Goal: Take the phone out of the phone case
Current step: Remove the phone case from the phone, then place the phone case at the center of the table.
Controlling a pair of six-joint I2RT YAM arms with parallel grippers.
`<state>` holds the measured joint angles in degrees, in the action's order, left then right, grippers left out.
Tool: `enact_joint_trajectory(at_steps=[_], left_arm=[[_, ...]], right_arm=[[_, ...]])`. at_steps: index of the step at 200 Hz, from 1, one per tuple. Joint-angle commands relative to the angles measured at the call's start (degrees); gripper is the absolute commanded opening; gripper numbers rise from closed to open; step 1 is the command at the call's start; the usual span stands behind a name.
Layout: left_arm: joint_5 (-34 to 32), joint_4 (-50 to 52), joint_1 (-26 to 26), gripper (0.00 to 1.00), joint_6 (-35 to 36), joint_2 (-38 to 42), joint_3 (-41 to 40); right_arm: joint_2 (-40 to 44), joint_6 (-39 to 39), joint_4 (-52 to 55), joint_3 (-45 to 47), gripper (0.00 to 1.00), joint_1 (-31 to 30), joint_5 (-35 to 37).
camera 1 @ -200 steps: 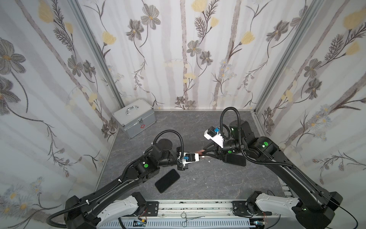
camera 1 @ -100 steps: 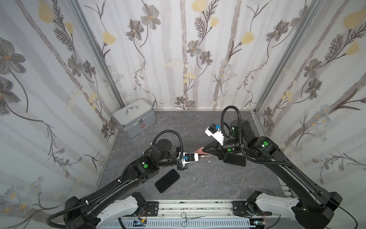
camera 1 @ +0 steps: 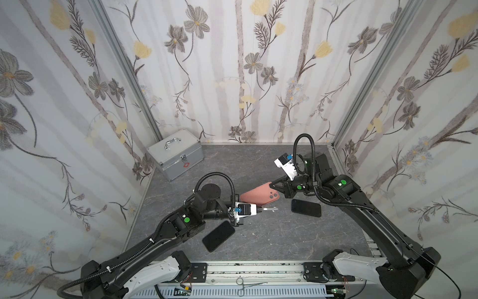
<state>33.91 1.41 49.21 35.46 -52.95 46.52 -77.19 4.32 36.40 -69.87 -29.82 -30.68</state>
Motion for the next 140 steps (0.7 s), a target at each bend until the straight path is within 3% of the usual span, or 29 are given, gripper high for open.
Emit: enact_joint_trajectory(at_steps=[1, 23, 76, 113, 140], left_arm=[[-9.66, -8.45, -0.52, 0.00, -12.15, 0.98, -0.65], [-17.91, -14.85, -1.83, 0.00, -24.74, 2.72, -3.77], [-21.11, -17.58, -10.08, 0.00, -45.37, 3.43, -8.93], [-17.36, -13.90, -16.64, 0.00, -52.51, -1.26, -8.92], [-16.46, -13.18, -17.56, 0.00, -53.30, -4.93, -8.61]], right_arm=[[1.75, 4.06, -6.56, 4.13, 0.00, 2.33, 5.45], [3.56, 6.74, -12.04, 10.42, 0.00, 5.12, 4.89], [-6.36, -2.85, -7.31, 10.55, 0.00, 5.19, -2.00], [-18.03, -10.53, 0.26, 5.73, 0.00, 3.30, 0.33], [-23.13, -13.17, 0.56, 3.68, 0.00, 1.30, 5.65]])
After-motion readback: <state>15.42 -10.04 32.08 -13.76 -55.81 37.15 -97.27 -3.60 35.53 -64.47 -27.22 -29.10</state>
